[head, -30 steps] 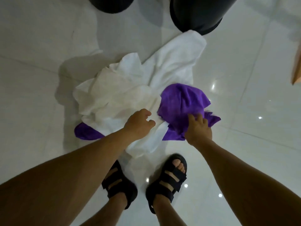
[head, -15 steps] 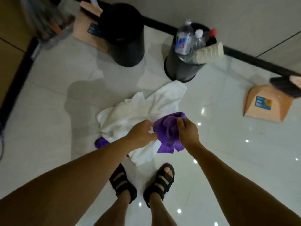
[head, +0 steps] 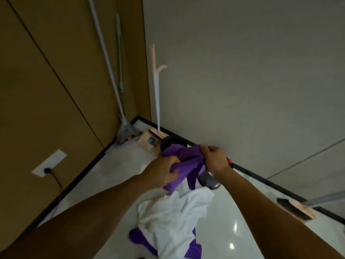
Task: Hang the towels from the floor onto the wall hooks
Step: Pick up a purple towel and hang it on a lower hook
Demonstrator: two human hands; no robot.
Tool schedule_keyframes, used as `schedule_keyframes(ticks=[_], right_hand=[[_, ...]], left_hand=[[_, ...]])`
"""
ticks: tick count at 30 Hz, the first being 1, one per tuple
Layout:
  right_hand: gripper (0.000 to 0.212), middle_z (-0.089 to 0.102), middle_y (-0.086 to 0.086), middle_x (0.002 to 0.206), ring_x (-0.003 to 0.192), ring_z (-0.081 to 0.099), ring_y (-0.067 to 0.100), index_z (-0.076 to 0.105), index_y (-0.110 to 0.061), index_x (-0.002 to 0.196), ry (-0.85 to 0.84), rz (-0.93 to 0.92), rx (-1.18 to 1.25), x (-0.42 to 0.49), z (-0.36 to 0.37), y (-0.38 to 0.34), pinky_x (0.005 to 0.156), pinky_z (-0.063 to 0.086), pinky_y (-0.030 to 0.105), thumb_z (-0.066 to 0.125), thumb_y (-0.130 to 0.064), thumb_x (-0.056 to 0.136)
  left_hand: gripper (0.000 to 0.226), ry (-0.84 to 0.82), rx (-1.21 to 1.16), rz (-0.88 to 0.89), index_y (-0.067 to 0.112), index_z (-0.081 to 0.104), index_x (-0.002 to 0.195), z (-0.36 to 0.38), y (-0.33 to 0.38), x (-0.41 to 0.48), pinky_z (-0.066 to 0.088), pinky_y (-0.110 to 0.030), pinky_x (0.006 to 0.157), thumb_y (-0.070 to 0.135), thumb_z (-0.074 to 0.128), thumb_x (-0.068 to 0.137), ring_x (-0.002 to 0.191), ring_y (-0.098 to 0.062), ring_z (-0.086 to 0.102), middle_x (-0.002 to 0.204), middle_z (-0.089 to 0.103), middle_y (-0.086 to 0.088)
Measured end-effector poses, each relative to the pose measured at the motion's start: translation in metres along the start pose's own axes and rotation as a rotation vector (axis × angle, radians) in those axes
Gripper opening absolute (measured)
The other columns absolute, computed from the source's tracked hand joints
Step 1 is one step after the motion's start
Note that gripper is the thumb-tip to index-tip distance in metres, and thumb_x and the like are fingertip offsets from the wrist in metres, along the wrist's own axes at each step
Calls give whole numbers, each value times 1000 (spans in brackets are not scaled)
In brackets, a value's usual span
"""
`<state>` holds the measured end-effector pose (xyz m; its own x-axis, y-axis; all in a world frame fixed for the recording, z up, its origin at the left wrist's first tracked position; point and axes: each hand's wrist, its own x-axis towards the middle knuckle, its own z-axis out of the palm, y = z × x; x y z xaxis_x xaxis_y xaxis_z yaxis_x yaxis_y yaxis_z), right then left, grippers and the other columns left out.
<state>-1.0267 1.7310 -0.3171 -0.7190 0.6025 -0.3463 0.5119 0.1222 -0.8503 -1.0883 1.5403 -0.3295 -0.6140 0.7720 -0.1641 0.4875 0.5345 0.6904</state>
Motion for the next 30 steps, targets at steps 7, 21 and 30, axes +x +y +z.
schedule_keyframes(ticks=[7, 21, 30], right_hand=[[16, 66, 7, 86, 78, 61, 24, 66, -16, 100, -20, -330, -143, -24, 8, -107, 76, 48, 34, 60, -27, 92], [9, 65, 11, 84, 81, 62, 28, 60, -15, 80, -258, -673, -237, -87, 29, -189, 76, 50, 38, 68, -13, 83], [26, 68, 17, 89, 81, 63, 31, 59, -12, 76, -289, -626, -474, -73, 34, -194, 64, 43, 30, 59, -35, 88]], left_hand=[[7, 359, -299, -98, 24, 62, 85, -122, 20, -31, 49, -23, 69, 20, 64, 80, 76, -13, 61, 81, 67, -2], [26, 662, -401, -96, 22, 63, 73, -254, 143, -110, 48, -24, 59, 34, 56, 94, 63, -11, 61, 65, 66, 5], [34, 1148, 220, -465, 5, 56, 88, -290, 122, -206, 39, -34, 71, 33, 42, 100, 87, -34, 58, 91, 64, -18]])
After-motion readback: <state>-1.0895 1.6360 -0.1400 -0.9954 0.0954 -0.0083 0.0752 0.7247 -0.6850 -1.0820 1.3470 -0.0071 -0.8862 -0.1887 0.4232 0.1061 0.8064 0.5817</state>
